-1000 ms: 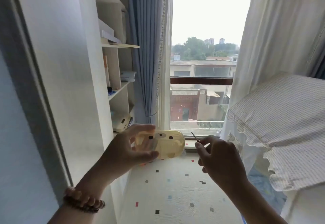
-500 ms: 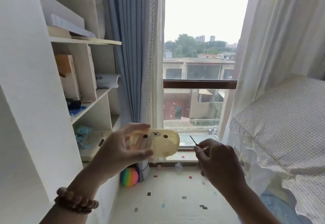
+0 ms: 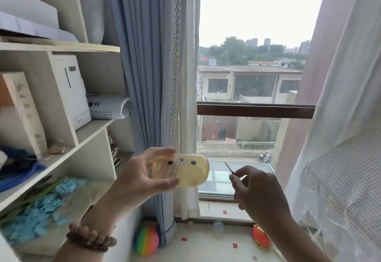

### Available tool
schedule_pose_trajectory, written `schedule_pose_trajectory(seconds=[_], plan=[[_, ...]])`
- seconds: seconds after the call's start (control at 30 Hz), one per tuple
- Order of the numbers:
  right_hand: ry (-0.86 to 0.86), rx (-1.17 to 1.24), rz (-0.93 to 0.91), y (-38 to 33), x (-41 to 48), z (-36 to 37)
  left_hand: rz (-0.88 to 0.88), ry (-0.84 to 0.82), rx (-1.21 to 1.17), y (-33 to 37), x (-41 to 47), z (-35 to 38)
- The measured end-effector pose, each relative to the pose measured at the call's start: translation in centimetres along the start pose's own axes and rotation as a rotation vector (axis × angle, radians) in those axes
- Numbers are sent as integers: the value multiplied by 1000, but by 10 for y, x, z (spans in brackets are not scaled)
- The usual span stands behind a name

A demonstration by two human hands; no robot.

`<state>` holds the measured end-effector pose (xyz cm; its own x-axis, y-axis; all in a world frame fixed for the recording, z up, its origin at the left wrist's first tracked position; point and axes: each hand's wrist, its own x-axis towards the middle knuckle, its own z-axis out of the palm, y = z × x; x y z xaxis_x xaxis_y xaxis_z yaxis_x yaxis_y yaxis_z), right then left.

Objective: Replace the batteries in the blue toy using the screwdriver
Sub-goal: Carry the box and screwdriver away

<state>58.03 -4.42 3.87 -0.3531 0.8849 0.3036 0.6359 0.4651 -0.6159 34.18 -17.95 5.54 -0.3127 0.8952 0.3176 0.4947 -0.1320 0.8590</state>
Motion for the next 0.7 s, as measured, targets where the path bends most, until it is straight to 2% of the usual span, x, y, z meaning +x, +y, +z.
schedule_pose_trajectory(seconds=[0.47, 0.7], plan=[[-67, 18, 11, 8, 271, 118, -50, 48, 13, -128, 253, -26], [-178, 55, -58, -16, 382, 181, -84, 193, 10, -172, 331, -55]])
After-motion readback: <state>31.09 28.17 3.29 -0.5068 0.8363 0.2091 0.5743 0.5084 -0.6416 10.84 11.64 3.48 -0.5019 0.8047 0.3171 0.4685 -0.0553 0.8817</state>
